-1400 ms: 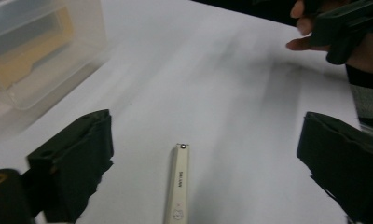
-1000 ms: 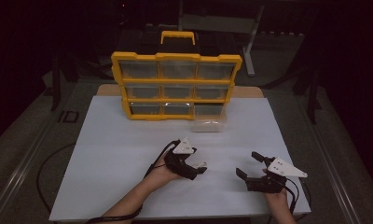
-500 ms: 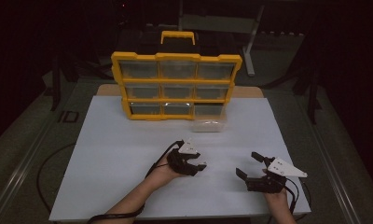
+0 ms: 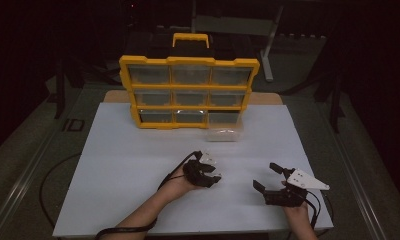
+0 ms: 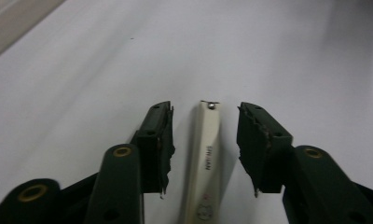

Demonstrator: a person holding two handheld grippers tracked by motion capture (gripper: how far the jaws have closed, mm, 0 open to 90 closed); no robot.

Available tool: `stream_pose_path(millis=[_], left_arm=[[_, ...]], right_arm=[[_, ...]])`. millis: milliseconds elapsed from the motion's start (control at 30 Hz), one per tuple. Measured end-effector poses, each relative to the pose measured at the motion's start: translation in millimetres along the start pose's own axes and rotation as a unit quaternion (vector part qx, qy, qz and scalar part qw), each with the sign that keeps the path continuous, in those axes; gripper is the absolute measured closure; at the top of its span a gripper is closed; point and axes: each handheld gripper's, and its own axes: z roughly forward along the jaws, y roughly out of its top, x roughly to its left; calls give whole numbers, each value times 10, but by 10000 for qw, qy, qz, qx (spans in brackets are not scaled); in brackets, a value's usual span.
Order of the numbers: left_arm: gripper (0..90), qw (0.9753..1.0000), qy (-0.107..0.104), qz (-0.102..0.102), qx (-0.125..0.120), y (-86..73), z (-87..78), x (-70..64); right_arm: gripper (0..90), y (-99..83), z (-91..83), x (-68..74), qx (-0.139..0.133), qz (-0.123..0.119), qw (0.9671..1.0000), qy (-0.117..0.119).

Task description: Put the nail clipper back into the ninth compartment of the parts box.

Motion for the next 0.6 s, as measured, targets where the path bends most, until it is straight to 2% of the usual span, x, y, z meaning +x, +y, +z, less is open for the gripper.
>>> stream_pose_path(millis=[167, 300, 367, 467, 533, 600], left_arm=[[646, 9996, 67, 53, 283, 50, 21, -10], [705, 9983, 106, 263, 515, 102, 26, -35], [718, 9978, 128, 272, 596, 124, 32, -44], [726, 9963, 148, 371, 754, 166, 43, -58], [728, 9955, 131, 333, 872, 197, 50, -55], [729, 9936, 142, 388, 1054, 247, 63, -55]], right_arm=[[92, 0, -1, 0, 0, -8, 10000, 2], [91, -2, 0, -5, 3, -12, 10000, 0], [91, -2, 2, 0, 15, 0, 10000, 2], [92, 0, 5, 6, 12, -18, 10000, 8], [92, -2, 7, 5, 17, -25, 10000, 10], [91, -4, 10, 2, 31, -39, 10000, 11]])
